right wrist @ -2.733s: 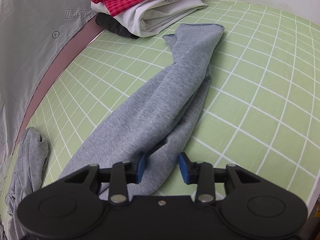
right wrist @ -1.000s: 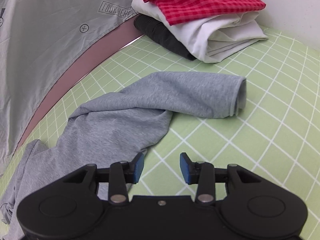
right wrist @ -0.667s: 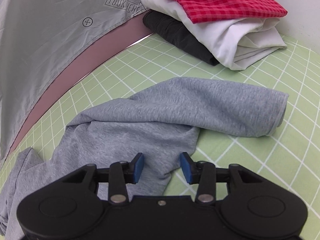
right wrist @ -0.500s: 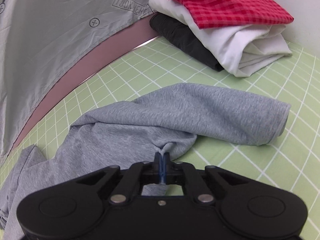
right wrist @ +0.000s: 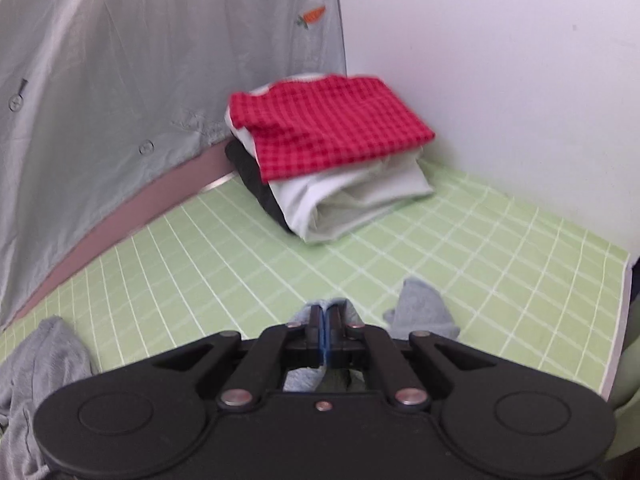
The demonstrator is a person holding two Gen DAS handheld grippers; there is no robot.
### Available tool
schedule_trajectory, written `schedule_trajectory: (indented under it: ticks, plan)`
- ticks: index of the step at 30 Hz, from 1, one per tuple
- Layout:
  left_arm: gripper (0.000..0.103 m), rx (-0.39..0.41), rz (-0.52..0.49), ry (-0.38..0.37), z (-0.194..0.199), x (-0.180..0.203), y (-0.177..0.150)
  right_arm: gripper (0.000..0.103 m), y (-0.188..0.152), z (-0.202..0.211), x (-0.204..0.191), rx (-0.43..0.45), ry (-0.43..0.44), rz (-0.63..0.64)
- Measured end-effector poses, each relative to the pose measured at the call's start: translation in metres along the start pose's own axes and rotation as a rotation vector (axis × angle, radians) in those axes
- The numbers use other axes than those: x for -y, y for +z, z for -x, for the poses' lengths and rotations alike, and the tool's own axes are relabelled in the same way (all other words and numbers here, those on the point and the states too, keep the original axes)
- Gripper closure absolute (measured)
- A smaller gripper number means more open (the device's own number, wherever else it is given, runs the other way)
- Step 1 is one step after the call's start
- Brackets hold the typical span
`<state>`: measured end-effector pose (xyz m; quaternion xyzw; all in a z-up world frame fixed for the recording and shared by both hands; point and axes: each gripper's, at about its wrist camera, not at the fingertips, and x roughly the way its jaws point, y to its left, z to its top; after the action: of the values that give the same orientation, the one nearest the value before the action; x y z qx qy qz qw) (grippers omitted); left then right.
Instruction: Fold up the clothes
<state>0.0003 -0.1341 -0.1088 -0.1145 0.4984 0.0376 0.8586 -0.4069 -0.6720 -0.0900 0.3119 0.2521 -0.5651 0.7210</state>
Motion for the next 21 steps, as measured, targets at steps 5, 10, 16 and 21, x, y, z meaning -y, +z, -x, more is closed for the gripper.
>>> schedule_trajectory:
  ticks: [5, 10, 16, 21]
  plan:
    - [0.095, 0.015, 0.032, 0.024, 0.008, -0.018, 0.003, 0.102, -0.028, -0.011, 0.002, -0.078, -0.015, 0.006]
    - [0.095, 0.093, 0.018, 0.093, 0.024, -0.039, 0.019, 0.102, -0.031, -0.004, -0.003, -0.118, 0.062, -0.021]
    - [0.095, 0.13, 0.036, 0.18, 0.03, -0.072, 0.022, 0.102, -0.061, 0.014, -0.015, -0.228, 0.175, 0.028]
    - [0.083, 0.118, -0.035, 0.15, 0.041, -0.065, 0.012, 0.09, -0.089, 0.03, -0.015, -0.3, 0.227, 0.052]
